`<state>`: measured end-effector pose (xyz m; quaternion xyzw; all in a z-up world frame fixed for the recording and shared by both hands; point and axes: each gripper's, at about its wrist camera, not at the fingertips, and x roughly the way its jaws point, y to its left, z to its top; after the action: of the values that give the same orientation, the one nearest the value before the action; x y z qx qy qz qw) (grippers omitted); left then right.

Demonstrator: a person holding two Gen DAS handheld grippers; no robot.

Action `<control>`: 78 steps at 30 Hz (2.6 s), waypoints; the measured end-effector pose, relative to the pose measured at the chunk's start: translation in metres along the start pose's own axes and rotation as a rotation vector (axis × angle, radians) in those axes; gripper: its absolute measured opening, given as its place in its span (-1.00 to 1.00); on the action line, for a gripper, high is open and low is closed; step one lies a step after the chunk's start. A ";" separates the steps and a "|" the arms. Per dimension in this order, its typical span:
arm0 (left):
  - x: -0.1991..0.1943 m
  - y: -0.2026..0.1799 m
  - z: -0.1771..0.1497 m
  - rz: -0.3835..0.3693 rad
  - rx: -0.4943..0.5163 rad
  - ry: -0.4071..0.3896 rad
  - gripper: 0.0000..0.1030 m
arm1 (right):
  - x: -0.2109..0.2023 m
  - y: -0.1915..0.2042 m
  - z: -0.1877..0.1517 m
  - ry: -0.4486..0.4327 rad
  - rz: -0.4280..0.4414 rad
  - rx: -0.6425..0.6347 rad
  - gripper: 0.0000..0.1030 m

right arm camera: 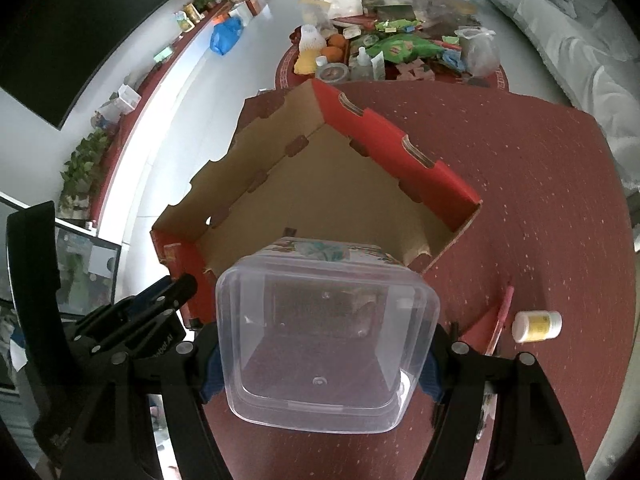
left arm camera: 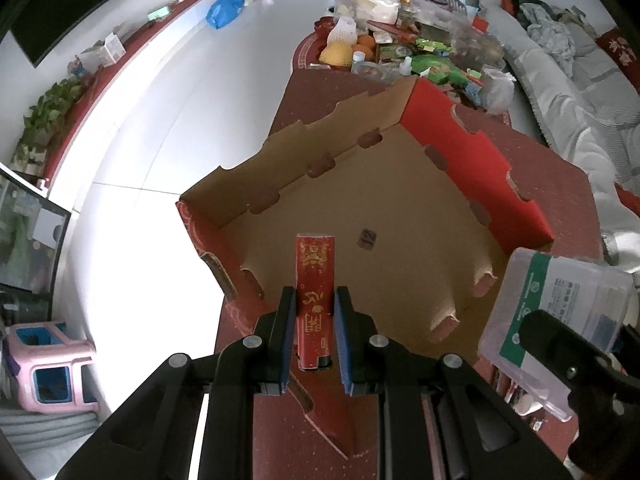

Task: Organize rigid objects
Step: 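Carry both items over the cardboard box and release them inside, then bring both tools back over the table toward the pens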

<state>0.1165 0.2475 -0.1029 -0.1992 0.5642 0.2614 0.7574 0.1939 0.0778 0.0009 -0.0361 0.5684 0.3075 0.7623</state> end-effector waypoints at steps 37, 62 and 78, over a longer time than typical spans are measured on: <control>0.073 -0.011 -0.029 0.120 0.132 0.146 0.85 | 0.009 -0.045 -0.014 -0.017 0.021 0.080 0.99; -0.059 -0.135 -0.223 -0.306 0.565 0.233 0.99 | -0.025 -0.187 -0.332 0.370 0.005 0.772 0.99; 0.058 -0.203 -0.138 0.023 0.167 0.217 0.99 | -0.030 -0.269 -0.315 0.383 -0.021 0.546 0.99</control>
<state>0.1522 0.0158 -0.1967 -0.1561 0.6649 0.1989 0.7029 0.0601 -0.2796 -0.1626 0.1063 0.7622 0.1237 0.6264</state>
